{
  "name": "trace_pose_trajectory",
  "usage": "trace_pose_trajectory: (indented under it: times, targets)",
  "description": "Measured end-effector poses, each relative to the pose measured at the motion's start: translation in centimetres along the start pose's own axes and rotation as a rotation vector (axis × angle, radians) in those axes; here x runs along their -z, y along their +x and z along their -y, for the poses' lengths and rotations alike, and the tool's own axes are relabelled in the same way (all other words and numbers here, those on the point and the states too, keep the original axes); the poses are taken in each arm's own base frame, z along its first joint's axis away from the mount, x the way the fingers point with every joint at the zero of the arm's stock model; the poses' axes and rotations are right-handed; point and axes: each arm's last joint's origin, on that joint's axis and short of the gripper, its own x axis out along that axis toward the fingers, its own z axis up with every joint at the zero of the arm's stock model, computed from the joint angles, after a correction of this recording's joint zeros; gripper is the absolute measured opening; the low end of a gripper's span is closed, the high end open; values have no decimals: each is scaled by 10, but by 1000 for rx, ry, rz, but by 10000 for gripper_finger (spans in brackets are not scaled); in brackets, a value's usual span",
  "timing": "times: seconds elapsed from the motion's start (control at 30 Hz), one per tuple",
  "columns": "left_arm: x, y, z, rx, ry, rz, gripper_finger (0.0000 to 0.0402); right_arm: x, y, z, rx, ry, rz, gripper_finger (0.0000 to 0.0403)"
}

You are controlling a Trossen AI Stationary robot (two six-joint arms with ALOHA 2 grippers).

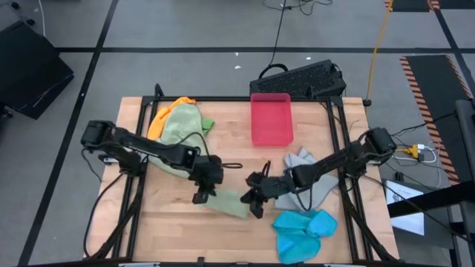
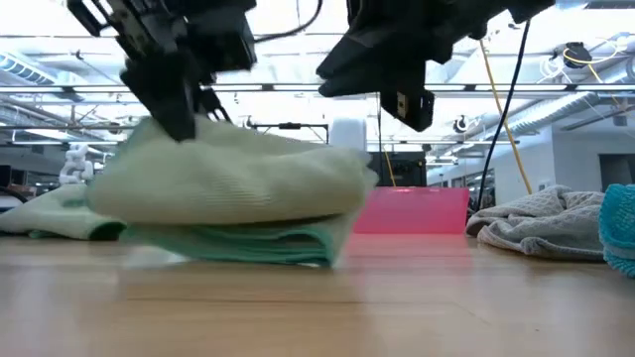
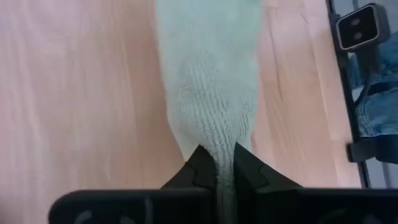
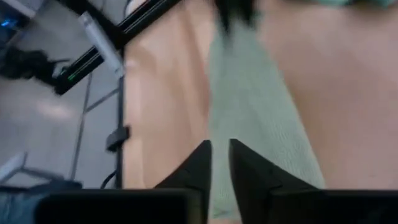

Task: Fold microfiber towels
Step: Put the right light green microfiber cloth into the red bin

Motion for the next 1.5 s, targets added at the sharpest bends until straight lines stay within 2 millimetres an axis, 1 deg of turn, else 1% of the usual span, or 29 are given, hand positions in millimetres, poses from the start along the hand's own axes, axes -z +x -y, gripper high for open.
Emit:
trace_pose_trajectory:
  times: [0.07, 0.17, 0.3, 0.37, 0.47, 0.53, 0.6, 0.67, 0.73, 0.83, 0.93, 1.03, 1.2, 1.37, 1.43, 1.5]
  targets:
    - [1, -10, 4, -15, 2, 15, 15, -10, -5, 2, -6, -20, 36, 96]
    - [1, -22, 7, -40, 11, 47, 20, -27, -14, 6, -20, -33, 96, 161]
    - [2, -34, 11, -62, 8, 71, 18, -50, -23, 9, -114, -52, 140, 242]
    - [3, -40, 12, -63, 2, 80, 15, -62, -26, 9, -129, -71, 140, 270]
    - [3, -46, 14, -60, 4, 103, 16, -77, -28, 13, -118, -103, 128, 288]
    - [5, -50, 15, -81, 2, 102, 18, -88, -28, 19, -149, -101, 126, 291]
    - [4, -53, 15, -90, 10, 120, 18, -92, -28, 27, -162, -122, 105, 291]
    - [5, -56, 16, -98, 24, 125, 17, -94, -24, 35, -159, -160, 99, 289]
    - [2, -59, 18, -98, 52, 141, 17, -96, -20, 44, -180, -176, 71, 287]
    - [0, -63, 20, -106, 98, 122, 18, -101, -8, 56, -226, -191, 88, 287]
    - [-7, -69, 23, -108, 149, 147, 18, -99, 9, 66, -247, -215, 97, 289]
    - [-8, -73, 21, -120, 159, 129, 18, -95, 21, 70, -299, -249, 90, 290]
    - [-10, -83, 21, -140, 194, 94, 18, -86, 36, 78, -383, -214, 18, 285]
    - [-16, -91, 19, -152, 214, 109, 20, -82, 41, 79, -394, -199, -9, 260]
    - [-19, -96, 20, -155, 232, 118, 19, -81, 42, 80, -373, -188, 0, 237]
    - [-22, -101, 20, -160, 252, 124, 20, -81, 43, 81, -370, -173, -4, 202]
